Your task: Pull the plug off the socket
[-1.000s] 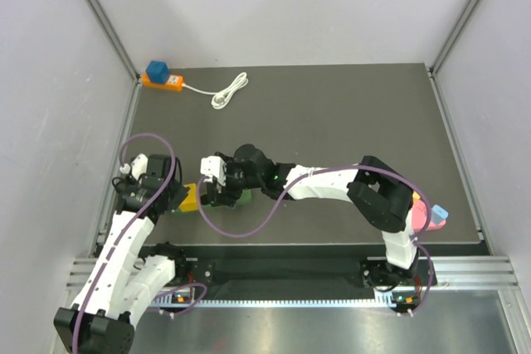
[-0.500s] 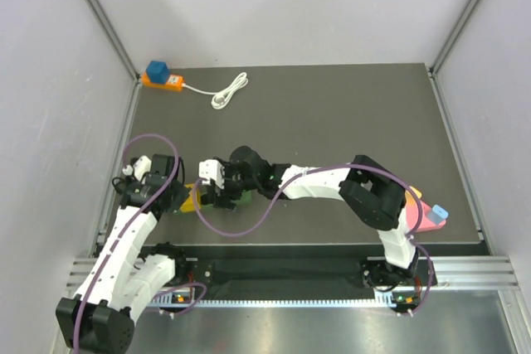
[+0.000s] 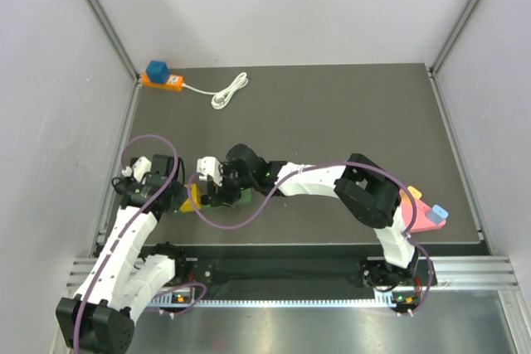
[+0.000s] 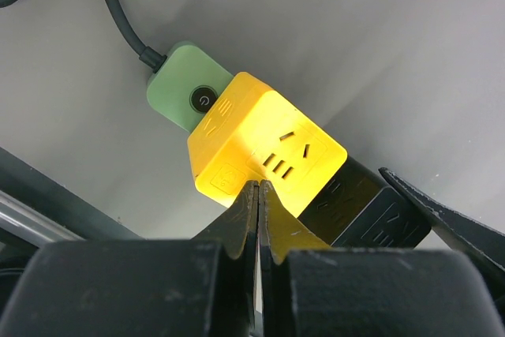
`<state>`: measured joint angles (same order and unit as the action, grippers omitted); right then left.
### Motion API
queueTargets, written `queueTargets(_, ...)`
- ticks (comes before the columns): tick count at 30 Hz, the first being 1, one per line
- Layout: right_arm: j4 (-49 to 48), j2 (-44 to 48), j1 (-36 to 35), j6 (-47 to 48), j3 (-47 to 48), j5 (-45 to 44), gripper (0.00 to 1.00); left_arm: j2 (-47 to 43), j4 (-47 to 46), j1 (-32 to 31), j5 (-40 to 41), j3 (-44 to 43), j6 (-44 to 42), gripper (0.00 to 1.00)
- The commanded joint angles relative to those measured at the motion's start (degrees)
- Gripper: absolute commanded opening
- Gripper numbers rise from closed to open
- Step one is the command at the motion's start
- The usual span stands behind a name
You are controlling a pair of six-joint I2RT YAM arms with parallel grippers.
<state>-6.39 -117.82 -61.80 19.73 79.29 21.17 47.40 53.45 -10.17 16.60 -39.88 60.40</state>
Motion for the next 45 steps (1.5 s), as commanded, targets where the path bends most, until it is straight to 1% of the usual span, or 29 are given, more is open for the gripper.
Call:
queueTargets(1, -3.80, 2.15, 0.45, -5.22, 2.27, 1.59, 0.09, 2.43, 3.59, 0.42, 1.24, 1.91, -0.28, 0.00)
queueTargets(2, -3.72, 2.16, 0.45, -5.75, 2.62, 2.29, 0.04, 2.52, 3.50, 0.42, 1.33, 2.00, -0.46, 0.00)
queueTargets(3, -3.63, 2.16, 0.45, -7.23, 2.89, 3.26, 0.00, 2.61, 3.41, 0.42, 1.24, 2.00, -0.46, 0.00)
queueTargets(7, -1.18, 1.19, 0.63, -8.74, 4.82, 8.18, 0.00, 3.58, 2.80, 0.42, 0.98, 2.17, -0.90, 0.00)
queueTargets(9, 0.41, 0.84, 0.54, -8.13, 6.23, 10.55, 0.00, 3.67, 2.62, 0.42, 1.06, 2.17, -0.90, 0.00)
queueTargets(11, 3.05, 0.57, 0.37, -7.16, 7.54, 11.17, 0.00, 3.58, 2.71, 0.42, 1.15, 2.17, -0.90, 0.00)
queueTargets(12, 3.75, 0.66, 0.28, -5.16, 7.72, 11.00, 0.00, 3.67, 2.71, 0.42, 1.24, 2.17, -0.90, 0.00)
queueTargets(14, 4.72, 1.62, -0.69, -1.21, 6.68, 8.03, 0.00, 3.49, 2.89, 0.42, 1.33, 2.17, -0.81, 0.00)
queueTargets(15, 4.29, 2.67, -1.56, -0.05, 5.97, 3.49, 0.00, 3.58, 2.89, 0.42, 1.42, 2.17, -0.81, 0.00)
queueTargets(17, 1.40, 4.00, -2.53, 2.67, 3.17, -1.80, 0.00, 3.58, 2.89, 0.42, 1.42, 2.17, -0.81, 0.00)
queueTargets(18, -0.10, 4.61, -3.06, 3.12, 2.02, -6.36, 0.00, 3.58, 2.71, 0.42, 1.42, 2.26, -0.81, 0.00)
queueTargets(21, -5.20, 6.99, -3.15, 2.43, -1.23, -8.77, 0.00, 3.75, 2.62, 0.42, 1.42, 2.26, -0.90, 0.00)
queueTargets(23, -5.65, 7.43, -3.15, 1.03, -0.98, -7.90, 0.00, 3.84, 2.62, 0.42, 1.42, 2.35, -0.99, 0.00)
queueTargets(25, -3.20, 6.47, -2.19, -0.73, 1.47, -3.43, 0.00, 3.76, 2.45, 0.42, 1.42, 2.35, -0.99, 0.00)
queueTargets(26, -2.93, 6.03, -1.84, -3.87, 2.01, 0.15, 0.00, 3.76, 2.27, 0.42, 1.33, 2.35, -1.16, 0.00)
queueTargets(30, -4.50, 5.76, 0.01, -11.10, 2.54, 6.32, 0.00, 3.49, 2.27, 0.33, 1.24, 2.44, -1.34, 0.00)
queueTargets(33, -5.64, 5.58, 0.63, -15.59, 3.33, 9.23, 0.00, 3.40, 2.01, 0.33, 0.98, 2.44, -1.51, 0.00)
queueTargets(35, -5.47, 5.67, 0.63, -15.69, 3.68, 9.16, 0.00, 3.49, 1.92, 0.33, 0.89, 2.52, -1.69, 0.00)
queueTargets(37, -2.41, 5.76, -0.42, -13.41, 4.64, 5.39, 0.00, 3.41, 1.83, 0.33, 0.80, 2.52, -1.69, 0.00)
queueTargets(38, -1.44, 5.67, -0.69, -10.87, 4.91, 0.94, 0.00, 3.49, 1.83, 0.33, 0.80, 2.52, -1.69, 0.00)
queueTargets(40, 0.33, 6.11, -1.83, -8.49, 4.92, -3.74, 0.00, 3.23, 1.83, 0.33, 0.71, 2.52, -1.69, 0.00)
queueTargets(41, 0.50, 6.37, -2.44, -5.52, 4.57, -8.99, 0.00, 3.32, 1.75, 0.33, 0.71, 2.52, -1.78, 0.00)
queueTargets(43, 0.59, 6.99, -4.37, -1.82, 3.95, -13.41, 0.00, 3.32, 1.66, 0.33, 0.54, 2.52, -1.95, 0.00)
queueTargets(44, 0.68, 7.16, -4.82, -1.27, 3.86, -15.70, 0.00, 3.40, 1.57, 0.33, 0.28, 2.52, -2.22, 0.00)
queueTargets(45, 0.51, 7.25, -4.91, -1.09, 3.95, -16.15, 0.00, 3.58, 1.39, 0.33, -0.07, 2.61, -2.39, 0.00)
